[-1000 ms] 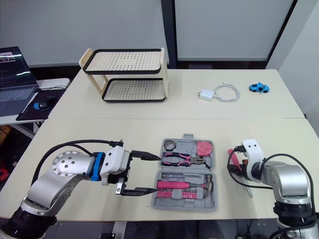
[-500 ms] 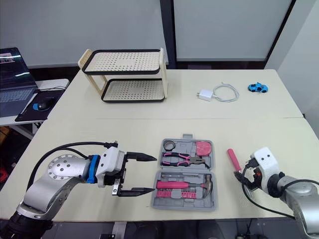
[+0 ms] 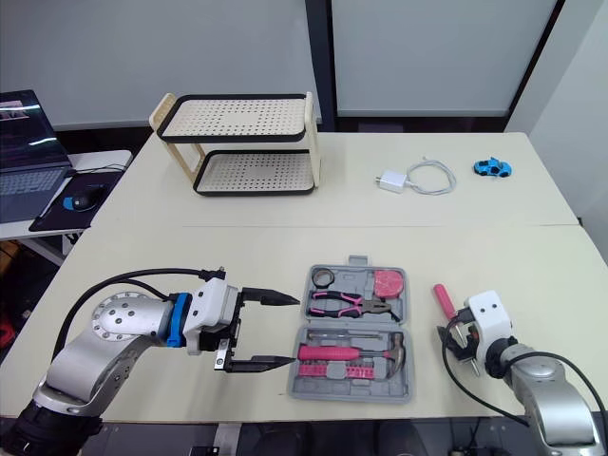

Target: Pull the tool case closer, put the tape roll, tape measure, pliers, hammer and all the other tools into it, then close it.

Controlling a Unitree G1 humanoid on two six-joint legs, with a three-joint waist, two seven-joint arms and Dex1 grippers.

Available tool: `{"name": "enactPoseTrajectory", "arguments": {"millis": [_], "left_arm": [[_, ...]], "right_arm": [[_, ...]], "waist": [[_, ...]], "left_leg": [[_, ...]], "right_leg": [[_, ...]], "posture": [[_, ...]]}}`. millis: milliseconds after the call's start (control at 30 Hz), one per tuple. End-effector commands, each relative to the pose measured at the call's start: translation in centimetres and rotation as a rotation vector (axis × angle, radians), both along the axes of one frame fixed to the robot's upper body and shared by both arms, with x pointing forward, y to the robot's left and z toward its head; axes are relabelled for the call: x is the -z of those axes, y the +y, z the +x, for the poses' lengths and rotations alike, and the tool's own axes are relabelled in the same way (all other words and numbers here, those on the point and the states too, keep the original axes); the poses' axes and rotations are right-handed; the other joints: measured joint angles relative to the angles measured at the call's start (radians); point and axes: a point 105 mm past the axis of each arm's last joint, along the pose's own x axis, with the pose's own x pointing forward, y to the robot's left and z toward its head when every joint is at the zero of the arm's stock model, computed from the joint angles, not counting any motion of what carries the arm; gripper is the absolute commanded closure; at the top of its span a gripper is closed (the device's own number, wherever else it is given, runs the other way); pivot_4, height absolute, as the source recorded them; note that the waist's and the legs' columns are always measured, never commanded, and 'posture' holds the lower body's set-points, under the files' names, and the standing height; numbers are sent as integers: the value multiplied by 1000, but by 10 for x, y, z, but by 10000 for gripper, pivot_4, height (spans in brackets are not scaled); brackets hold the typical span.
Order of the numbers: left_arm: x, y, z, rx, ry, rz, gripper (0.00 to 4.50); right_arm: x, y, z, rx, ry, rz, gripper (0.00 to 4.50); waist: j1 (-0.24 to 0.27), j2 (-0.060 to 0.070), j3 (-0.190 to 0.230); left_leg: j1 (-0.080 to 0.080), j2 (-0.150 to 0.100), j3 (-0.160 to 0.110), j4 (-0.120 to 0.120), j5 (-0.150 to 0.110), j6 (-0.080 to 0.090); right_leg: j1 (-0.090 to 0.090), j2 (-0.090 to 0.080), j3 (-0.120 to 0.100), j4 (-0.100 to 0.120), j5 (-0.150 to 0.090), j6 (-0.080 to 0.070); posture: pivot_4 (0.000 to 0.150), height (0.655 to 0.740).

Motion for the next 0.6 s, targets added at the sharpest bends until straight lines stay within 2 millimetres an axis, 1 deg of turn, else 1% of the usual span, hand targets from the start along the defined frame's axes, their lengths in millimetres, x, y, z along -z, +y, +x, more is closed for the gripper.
{"name": "enactPoseTrajectory", "arguments": {"millis": [33, 167, 267, 367, 567, 600], "left_arm": [[-5, -2, 0, 23, -33, -5, 0], [-4, -3, 0, 25, -35, -2, 0], [-4, -3, 0, 28, -36, -1, 0], [-4, -2, 1, 28, -38, -1, 0], [-5, 0, 1, 23, -43, -14, 0], [-7, 0, 2, 18, -42, -25, 0]], "right_arm": [[-4, 0, 4, 8, -63, -16, 360], [5, -2, 2, 29, -74, -10, 360], [11, -4, -2, 46, -55, 7, 6071], [14, -5, -6, 48, -41, 13, 16681], [14, -9, -4, 54, -41, 14, 38382], [13, -10, -4, 53, -44, 15, 38976]], "waist": [[0, 0, 0], [0, 0, 0], [-1, 0, 0], [1, 0, -1], [1, 0, -1], [1, 0, -1]], "left_leg": [[0, 0, 0, 0, 0, 0], [0, 0, 0, 0, 0, 0], [0, 0, 0, 0, 0, 0], [0, 0, 0, 0, 0, 0], [1, 0, 0, 0, 0, 0], [1, 0, 0, 0, 0, 0]], "right_leg": [[0, 0, 0, 0, 0, 0], [0, 0, 0, 0, 0, 0], [0, 0, 0, 0, 0, 0], [1, 0, 0, 0, 0, 0], [1, 0, 0, 0, 0, 0], [1, 0, 0, 0, 0, 0]], "posture": [[1500, 7400], [1500, 7400], [1500, 7400], [1500, 7400], [1500, 7400], [1500, 7400]]}}
